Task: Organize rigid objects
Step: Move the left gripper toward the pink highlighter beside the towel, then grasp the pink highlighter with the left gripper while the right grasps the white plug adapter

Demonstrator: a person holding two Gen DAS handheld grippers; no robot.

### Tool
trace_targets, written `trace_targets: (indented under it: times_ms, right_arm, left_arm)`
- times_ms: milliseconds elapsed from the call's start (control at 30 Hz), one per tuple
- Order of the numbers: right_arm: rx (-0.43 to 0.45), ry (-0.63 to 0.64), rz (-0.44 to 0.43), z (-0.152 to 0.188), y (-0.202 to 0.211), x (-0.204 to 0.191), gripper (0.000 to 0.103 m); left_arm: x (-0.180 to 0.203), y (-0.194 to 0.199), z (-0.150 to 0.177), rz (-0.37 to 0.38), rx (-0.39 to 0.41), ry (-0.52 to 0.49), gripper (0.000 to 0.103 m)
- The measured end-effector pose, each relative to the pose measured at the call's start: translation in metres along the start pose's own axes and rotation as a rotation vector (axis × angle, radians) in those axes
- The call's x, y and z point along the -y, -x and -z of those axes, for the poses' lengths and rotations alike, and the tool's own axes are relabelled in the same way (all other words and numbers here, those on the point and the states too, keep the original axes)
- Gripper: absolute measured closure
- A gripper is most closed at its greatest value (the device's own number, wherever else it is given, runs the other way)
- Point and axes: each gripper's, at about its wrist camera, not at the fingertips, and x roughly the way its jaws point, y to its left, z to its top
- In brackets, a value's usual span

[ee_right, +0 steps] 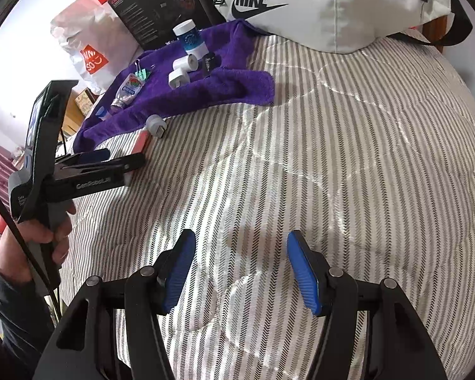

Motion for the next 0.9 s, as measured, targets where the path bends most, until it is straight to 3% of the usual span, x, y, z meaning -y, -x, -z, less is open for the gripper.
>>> trace_targets:
  times_ms: [133, 167, 233, 300, 367, 467, 633, 900]
  right_arm:
    - [-0.003, 0.022, 0.008, -0.003, -0.003, -0.006, 0.043]
    - [-0.004, 0.024, 0.007, -0.005, -0.004, -0.007, 0.043]
    - [-0.003, 0.025, 0.01, -0.007, -0.005, -0.01, 0.043]
    - [-0.004, 0.03, 0.012, -0.009, -0.005, -0.012, 0.043]
    - [-0.005, 0.036, 0.018, -0.01, -0.005, -0.014, 0.043]
    - [-0.011, 0.036, 0.03, -0.012, -0.007, -0.016, 0.043]
    - [-0.03, 0.034, 0.044, -0.015, -0.015, -0.021, 0.043]
    - [-0.015, 0.09, 0.021, -0.032, -0.031, -0.055, 0.043]
  left_arm:
    - [0.009, 0.0, -0.002, 0.041, 0.026, -0.065, 0.024]
    - [0.013, 0.001, 0.0, 0.041, 0.038, -0.085, 0.028]
    - [0.016, 0.003, 0.001, 0.071, 0.055, -0.104, 0.043]
    - [0.015, 0.004, 0.002, 0.152, 0.058, -0.108, 0.071]
    - [0.017, 0.004, 0.003, 0.177, 0.068, -0.127, 0.073]
    - [0.015, 0.005, 0.008, 0.213, 0.083, -0.144, 0.086]
    - [0.0, 0.006, 0.014, 0.281, 0.085, -0.112, 0.086]
    - [-0.047, 0.007, 0.027, 0.246, 0.075, -0.064, 0.086]
